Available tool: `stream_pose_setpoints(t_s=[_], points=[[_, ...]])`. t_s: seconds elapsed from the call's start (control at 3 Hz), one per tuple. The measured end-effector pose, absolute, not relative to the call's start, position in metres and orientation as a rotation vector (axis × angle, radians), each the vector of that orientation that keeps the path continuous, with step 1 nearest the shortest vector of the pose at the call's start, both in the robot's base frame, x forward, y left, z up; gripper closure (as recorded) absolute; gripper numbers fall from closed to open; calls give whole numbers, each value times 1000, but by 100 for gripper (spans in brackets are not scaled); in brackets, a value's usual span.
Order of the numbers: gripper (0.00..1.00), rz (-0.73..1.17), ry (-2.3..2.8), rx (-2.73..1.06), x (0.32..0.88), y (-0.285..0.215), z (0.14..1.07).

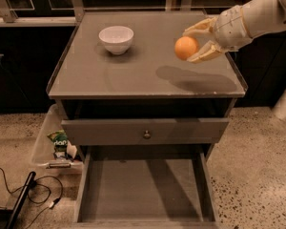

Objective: Pick orange from middle drawer and place on counter

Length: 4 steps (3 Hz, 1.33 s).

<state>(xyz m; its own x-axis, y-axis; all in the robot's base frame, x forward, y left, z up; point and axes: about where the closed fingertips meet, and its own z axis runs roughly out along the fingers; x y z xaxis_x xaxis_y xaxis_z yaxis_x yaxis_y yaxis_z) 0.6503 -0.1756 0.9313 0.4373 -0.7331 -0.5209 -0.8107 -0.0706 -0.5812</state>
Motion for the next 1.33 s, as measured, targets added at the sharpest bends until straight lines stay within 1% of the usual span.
stream_pose_setpoints(t_s=[0.33,1.0,1.33], points=[[100,152,1360,-1901,670,-170,908],[100,233,1410,-2014,685,-154,866],[82,235,1410,-2017,685,-153,866]])
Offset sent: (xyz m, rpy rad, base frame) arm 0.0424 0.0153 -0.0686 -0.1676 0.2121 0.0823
